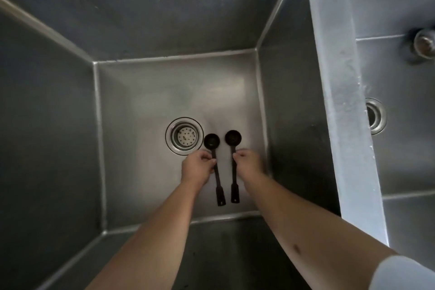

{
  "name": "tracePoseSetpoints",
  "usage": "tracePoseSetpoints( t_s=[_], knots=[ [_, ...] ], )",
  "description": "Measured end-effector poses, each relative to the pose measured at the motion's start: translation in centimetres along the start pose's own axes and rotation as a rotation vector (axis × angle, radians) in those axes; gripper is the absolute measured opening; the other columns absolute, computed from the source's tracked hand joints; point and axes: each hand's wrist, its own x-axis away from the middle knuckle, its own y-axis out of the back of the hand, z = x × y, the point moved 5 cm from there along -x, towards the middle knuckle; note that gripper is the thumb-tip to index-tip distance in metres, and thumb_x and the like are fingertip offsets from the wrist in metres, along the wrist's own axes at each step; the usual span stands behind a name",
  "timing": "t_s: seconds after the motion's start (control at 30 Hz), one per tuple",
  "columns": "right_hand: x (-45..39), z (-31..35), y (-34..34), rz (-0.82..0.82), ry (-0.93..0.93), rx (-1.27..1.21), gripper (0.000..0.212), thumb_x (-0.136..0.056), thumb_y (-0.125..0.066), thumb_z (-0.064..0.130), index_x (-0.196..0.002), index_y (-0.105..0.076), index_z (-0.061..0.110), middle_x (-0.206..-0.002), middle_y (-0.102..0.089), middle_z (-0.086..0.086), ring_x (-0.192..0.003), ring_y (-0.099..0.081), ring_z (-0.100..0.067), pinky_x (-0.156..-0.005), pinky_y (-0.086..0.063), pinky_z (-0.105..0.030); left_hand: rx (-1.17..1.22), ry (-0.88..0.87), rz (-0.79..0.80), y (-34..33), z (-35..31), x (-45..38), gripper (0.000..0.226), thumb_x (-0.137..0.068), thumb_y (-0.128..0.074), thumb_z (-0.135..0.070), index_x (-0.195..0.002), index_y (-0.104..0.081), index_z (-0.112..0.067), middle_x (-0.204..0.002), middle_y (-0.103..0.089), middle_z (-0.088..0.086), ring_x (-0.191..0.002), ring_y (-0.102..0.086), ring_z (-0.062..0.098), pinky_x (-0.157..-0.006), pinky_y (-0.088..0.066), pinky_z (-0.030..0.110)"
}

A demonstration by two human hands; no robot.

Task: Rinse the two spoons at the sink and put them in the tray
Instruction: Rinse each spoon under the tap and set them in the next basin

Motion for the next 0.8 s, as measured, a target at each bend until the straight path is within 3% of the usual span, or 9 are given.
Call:
tracePoseSetpoints(
  t_s=[0.2,0.3,0.37,0.43,0.5,0.63,0.7,0.8],
  knots=[
    [0.9,1.0,0.6,-0.023,0.040,0.110,0.017,-0.092,-0.061,0.026,-0.088,-0.074,0.016,-0.090,-0.075,-0.008,-0.085,-0.068,-0.028,-0.081,-0.057,-0.043,-0.122,-0.029,-0.051,0.1,0.3,-0.4,0.013,-0.077,-0.076,-0.012,-0.073,-0.064,-0.016,-0.068,-0.066,-0.001,-0.057,-0.061,0.010,-0.047,-0.040,0.006],
    [2.1,1.7,1.5,-0.011,0.055,0.116,0.019,-0.092,-0.060,0.028,-0.095,-0.075,0.016,-0.094,-0.074,-0.007,-0.088,-0.067,-0.026,-0.081,-0.056,-0.041,-0.183,-0.044,-0.049,0.7,-0.1,0.3,0.012,-0.077,-0.076,-0.024,-0.082,-0.065,-0.020,-0.080,-0.066,-0.004,-0.077,-0.062,0.014,-0.065,-0.042,0.018],
    [3.5,2.4,2.4,-0.007,0.086,0.142,0.020,-0.094,-0.058,0.028,-0.098,-0.075,0.017,-0.096,-0.074,-0.006,-0.086,-0.065,-0.021,-0.074,-0.051,-0.031,-0.197,-0.056,-0.050,1.5,-0.7,1.3,0.024,-0.079,-0.074,-0.030,-0.097,-0.066,-0.017,-0.091,-0.066,-0.004,-0.086,-0.061,0.013,-0.076,-0.042,0.023],
    [5.5,3.7,3.3,-0.009,0.145,0.186,0.021,-0.095,-0.056,0.028,-0.099,-0.074,0.017,-0.096,-0.073,-0.005,-0.085,-0.063,-0.020,-0.069,-0.045,-0.028,-0.172,-0.045,-0.061,3.0,-1.6,3.0,0.034,-0.082,-0.070,-0.034,-0.111,-0.063,-0.018,-0.102,-0.068,-0.002,-0.090,-0.061,0.012,-0.077,-0.045,0.025],
    [7.8,5.4,4.1,0.013,0.197,0.182,0.025,-0.095,-0.055,0.031,-0.108,-0.072,0.018,-0.101,-0.072,-0.004,-0.094,-0.065,-0.020,-0.073,-0.048,-0.029,-0.146,-0.053,-0.080,5.1,-3.1,4.8,0.038,-0.085,-0.064,-0.036,-0.120,-0.058,-0.021,-0.112,-0.068,0.001,-0.090,-0.061,0.012,-0.074,-0.046,0.026],
    [12.0,12.4,6.2,0.066,0.306,0.149,0.033,-0.093,-0.056,0.037,-0.120,-0.068,0.020,-0.111,-0.072,-0.001,-0.096,-0.064,-0.017,-0.082,-0.048,-0.028,-0.056,-0.161,-0.153,11.0,-9.5,7.9,0.049,-0.088,-0.060,-0.036,-0.132,-0.049,-0.018,-0.136,-0.057,0.005,-0.116,-0.057,0.019,-0.088,-0.040,0.027],
    [13.9,17.9,7.9,0.037,0.394,0.101,0.039,-0.091,-0.059,0.038,-0.125,-0.065,0.019,-0.121,-0.069,0.000,-0.108,-0.062,-0.019,-0.087,-0.045,-0.027,-0.059,-0.249,-0.211,14.6,-14.4,9.2,0.055,-0.088,-0.058,-0.043,-0.136,-0.044,-0.022,-0.140,-0.052,0.004,-0.120,-0.053,0.019,-0.090,-0.038,0.030],
    [16.7,27.4,10.8,-0.029,0.570,-0.039,0.044,-0.089,-0.061,0.042,-0.127,-0.060,0.020,-0.122,-0.067,0.001,-0.099,-0.060,-0.015,-0.082,-0.044,-0.026,-0.019,-0.430,-0.315,20.0,-22.9,10.5,0.064,-0.084,-0.057,-0.051,-0.139,-0.040,-0.023,-0.143,-0.047,0.003,-0.124,-0.050,0.020,-0.101,-0.043,0.041]
  ],
)
